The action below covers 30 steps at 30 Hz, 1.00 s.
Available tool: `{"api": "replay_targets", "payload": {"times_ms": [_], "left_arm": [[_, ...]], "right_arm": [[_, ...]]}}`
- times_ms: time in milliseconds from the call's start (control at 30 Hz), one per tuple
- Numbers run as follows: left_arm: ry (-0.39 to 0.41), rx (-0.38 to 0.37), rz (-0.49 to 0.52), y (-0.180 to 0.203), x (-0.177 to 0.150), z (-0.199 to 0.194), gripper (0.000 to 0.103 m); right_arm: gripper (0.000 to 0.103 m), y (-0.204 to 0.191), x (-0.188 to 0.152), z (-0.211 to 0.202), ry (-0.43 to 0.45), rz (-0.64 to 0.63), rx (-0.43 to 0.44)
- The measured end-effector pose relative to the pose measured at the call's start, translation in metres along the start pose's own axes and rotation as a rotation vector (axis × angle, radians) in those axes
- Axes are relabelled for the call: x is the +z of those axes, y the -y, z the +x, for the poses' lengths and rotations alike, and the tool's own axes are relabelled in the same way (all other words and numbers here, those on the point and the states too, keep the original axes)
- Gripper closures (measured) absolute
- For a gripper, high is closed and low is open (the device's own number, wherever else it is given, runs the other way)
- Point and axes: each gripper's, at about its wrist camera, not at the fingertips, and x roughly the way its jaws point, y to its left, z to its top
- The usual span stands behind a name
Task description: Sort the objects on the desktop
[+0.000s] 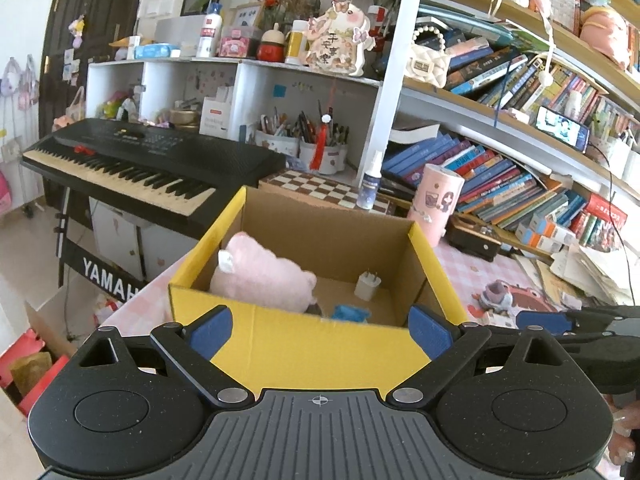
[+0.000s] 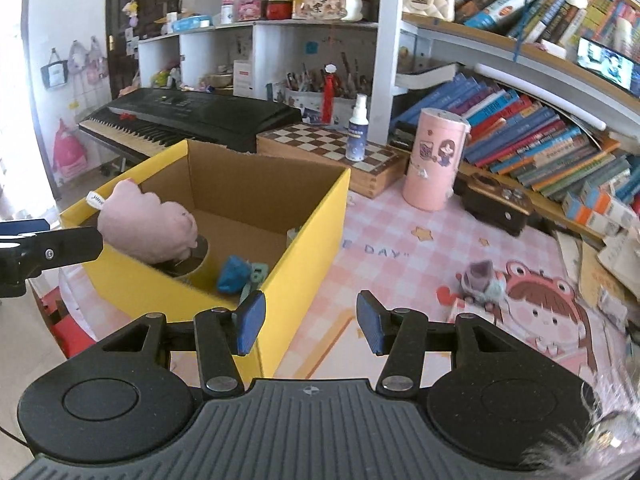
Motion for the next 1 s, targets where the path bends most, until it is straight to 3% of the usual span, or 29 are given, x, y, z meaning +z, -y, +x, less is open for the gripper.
{"api": "replay_targets", "payload": {"times_ms": [633,1000], "left_arm": [[-0.044,-0.023,0.024,0.002,-0.040,-0.049,0.006],[-0.066,-0.054,0.072,0.014,-0.061,-0.073,0.006]], "right_arm": [[0.053,-0.034,-0.064,-0.062,-0.016,0.116,-0.055],[0.039,-0.046,-0.090,-0.090,-0.004,0.141,-0.100]]}}
